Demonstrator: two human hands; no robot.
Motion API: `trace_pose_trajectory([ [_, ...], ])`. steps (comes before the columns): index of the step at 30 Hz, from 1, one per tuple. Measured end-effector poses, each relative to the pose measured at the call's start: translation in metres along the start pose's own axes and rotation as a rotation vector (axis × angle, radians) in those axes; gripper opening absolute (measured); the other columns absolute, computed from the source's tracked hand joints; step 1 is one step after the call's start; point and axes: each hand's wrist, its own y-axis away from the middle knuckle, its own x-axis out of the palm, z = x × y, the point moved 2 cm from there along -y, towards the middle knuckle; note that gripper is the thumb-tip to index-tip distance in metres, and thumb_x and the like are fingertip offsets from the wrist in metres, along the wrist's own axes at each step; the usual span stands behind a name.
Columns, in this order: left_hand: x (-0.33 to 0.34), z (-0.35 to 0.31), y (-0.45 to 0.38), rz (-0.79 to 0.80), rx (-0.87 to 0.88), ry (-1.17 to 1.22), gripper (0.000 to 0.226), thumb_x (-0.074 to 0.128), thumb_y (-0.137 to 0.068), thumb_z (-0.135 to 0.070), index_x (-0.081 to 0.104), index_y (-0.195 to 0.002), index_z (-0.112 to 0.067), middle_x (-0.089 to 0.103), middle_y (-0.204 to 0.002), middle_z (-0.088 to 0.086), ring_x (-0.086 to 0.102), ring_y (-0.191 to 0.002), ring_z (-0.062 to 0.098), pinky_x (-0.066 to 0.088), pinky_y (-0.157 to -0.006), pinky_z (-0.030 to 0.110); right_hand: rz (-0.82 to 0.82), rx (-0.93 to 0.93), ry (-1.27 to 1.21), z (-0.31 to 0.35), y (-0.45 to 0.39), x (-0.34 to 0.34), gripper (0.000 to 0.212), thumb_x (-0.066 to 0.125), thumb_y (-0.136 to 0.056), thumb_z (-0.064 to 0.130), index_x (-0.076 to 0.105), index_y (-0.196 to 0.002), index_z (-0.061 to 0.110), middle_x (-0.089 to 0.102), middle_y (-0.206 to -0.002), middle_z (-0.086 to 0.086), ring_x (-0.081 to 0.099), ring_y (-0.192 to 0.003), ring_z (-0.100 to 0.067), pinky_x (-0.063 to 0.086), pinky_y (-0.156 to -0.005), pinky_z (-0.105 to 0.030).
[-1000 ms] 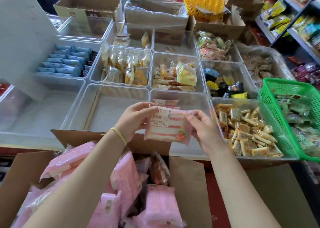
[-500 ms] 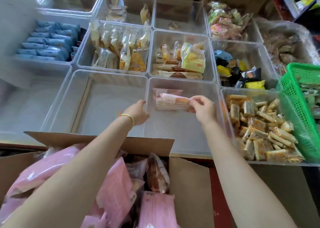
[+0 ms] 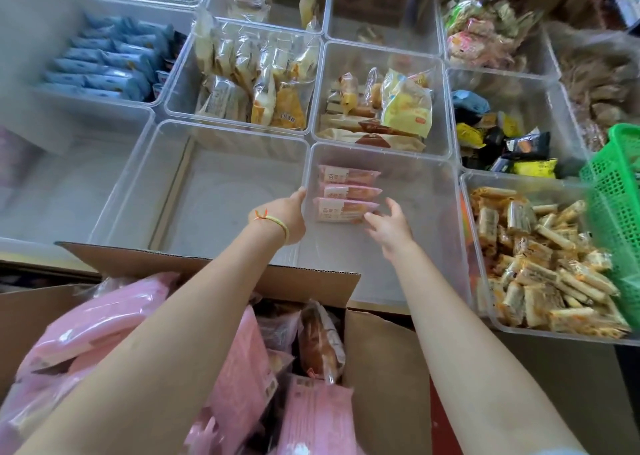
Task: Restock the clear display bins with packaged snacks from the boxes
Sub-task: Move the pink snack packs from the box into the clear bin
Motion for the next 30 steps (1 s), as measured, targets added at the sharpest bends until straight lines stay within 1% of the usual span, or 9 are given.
trace_pose_trajectory([
  [3, 0.0, -0.002, 0.004, 0.005, -0.001, -0.02, 0.08, 0.038, -0.091, -0.004, 0.003, -0.157, -0.033, 0.056, -0.136, 0.004, 0.056, -0.091, 0.025, 0.048, -0.077, 0.035, 0.03, 0.027, 0.076, 0.004, 0.008, -0.007, 0.073, 0.056, -0.098, 0.0, 0.017, -0.159, 0.014, 0.047, -0.148, -0.012, 0.052, -0.125, -0.022, 0.044, -0.104, -0.04],
  [6, -0.003, -0.004, 0.006, 0.022, 0.004, -0.079, 0.08, 0.037, -0.091, -0.003, 0.001, -0.157, -0.032, 0.054, -0.139, 0.005, 0.06, -0.104, 0.028, 0.048, -0.081, 0.037, -0.037, -0.04, 0.079, 0.014, 0.018, -0.017, 0.068, 0.056, -0.097, 0.003, 0.026, -0.156, 0.016, 0.045, -0.149, -0.014, 0.052, -0.129, -0.026, 0.046, -0.1, -0.036],
  [8, -0.009, -0.003, 0.008, 0.065, 0.006, -0.086, 0.081, 0.037, -0.09, -0.004, 0.002, -0.157, -0.032, 0.051, -0.143, 0.006, 0.058, -0.114, 0.03, 0.049, -0.088, 0.041, -0.078, -0.126, 0.117, 0.024, 0.033, -0.024, 0.057, 0.054, -0.095, 0.006, 0.04, -0.148, 0.019, 0.052, -0.14, -0.012, 0.058, -0.122, -0.025, 0.052, -0.096, -0.036],
  [10, -0.012, -0.001, 0.014, 0.079, 0.002, -0.071, 0.075, 0.04, -0.09, -0.008, 0.013, -0.156, -0.028, 0.052, -0.142, 0.007, 0.057, -0.116, 0.032, 0.05, -0.09, 0.042, -0.11, -0.21, 0.146, 0.033, 0.053, -0.028, 0.042, 0.053, -0.094, 0.009, 0.051, -0.134, 0.021, 0.059, -0.125, -0.005, 0.062, -0.11, -0.022, 0.055, -0.093, -0.038],
  [14, -0.011, -0.008, 0.041, -0.101, 0.073, 0.029, 0.055, 0.046, -0.095, -0.021, 0.034, -0.148, -0.022, 0.057, -0.135, 0.008, 0.057, -0.118, 0.03, 0.048, -0.09, 0.039, -0.08, -0.28, 0.175, 0.039, 0.09, -0.031, 0.025, 0.052, -0.096, 0.01, 0.056, -0.116, 0.023, 0.061, -0.107, 0.001, 0.063, -0.101, -0.017, 0.057, -0.087, -0.035],
  [17, -0.005, -0.008, 0.061, -0.17, 0.125, 0.043, 0.045, 0.045, -0.096, -0.026, 0.045, -0.142, -0.024, 0.056, -0.135, 0.007, 0.055, -0.121, 0.028, 0.046, -0.096, 0.037, -0.084, -0.212, 0.179, 0.025, 0.103, -0.032, 0.022, 0.05, -0.096, 0.007, 0.057, -0.115, 0.016, 0.06, -0.103, -0.002, 0.063, -0.093, -0.015, 0.056, -0.081, -0.032],
  [22, 0.001, -0.002, 0.071, -0.108, 0.143, 0.004, 0.038, 0.045, -0.099, -0.029, 0.055, -0.135, -0.02, 0.056, -0.137, 0.009, 0.051, -0.125, 0.027, 0.041, -0.1, 0.032, -0.058, -0.038, 0.204, -0.004, 0.105, -0.034, 0.019, 0.049, -0.098, 0.007, 0.056, -0.116, 0.01, 0.058, -0.108, -0.007, 0.059, -0.09, -0.02, 0.055, -0.082, -0.037],
  [26, -0.002, -0.007, 0.064, -0.131, 0.163, 0.014, 0.041, 0.047, -0.097, -0.028, 0.053, -0.137, -0.021, 0.054, -0.136, 0.008, 0.052, -0.124, 0.027, 0.043, -0.099, 0.034, -0.047, 0.016, 0.221, -0.012, 0.096, -0.037, 0.021, 0.048, -0.099, 0.008, 0.055, -0.119, 0.007, 0.057, -0.108, -0.009, 0.056, -0.092, -0.022, 0.053, -0.096, -0.045],
  [30, -0.002, -0.014, 0.045, -0.102, 0.143, -0.003, 0.05, 0.048, -0.097, -0.029, 0.043, -0.145, -0.017, 0.041, -0.144, 0.009, 0.051, -0.125, 0.029, 0.045, -0.101, 0.041, -0.05, 0.046, 0.237, -0.008, 0.073, -0.035, 0.012, 0.05, -0.099, 0.013, 0.055, -0.11, 0.013, 0.06, -0.119, -0.014, 0.057, -0.101, -0.024, 0.053, -0.095, -0.043],
])
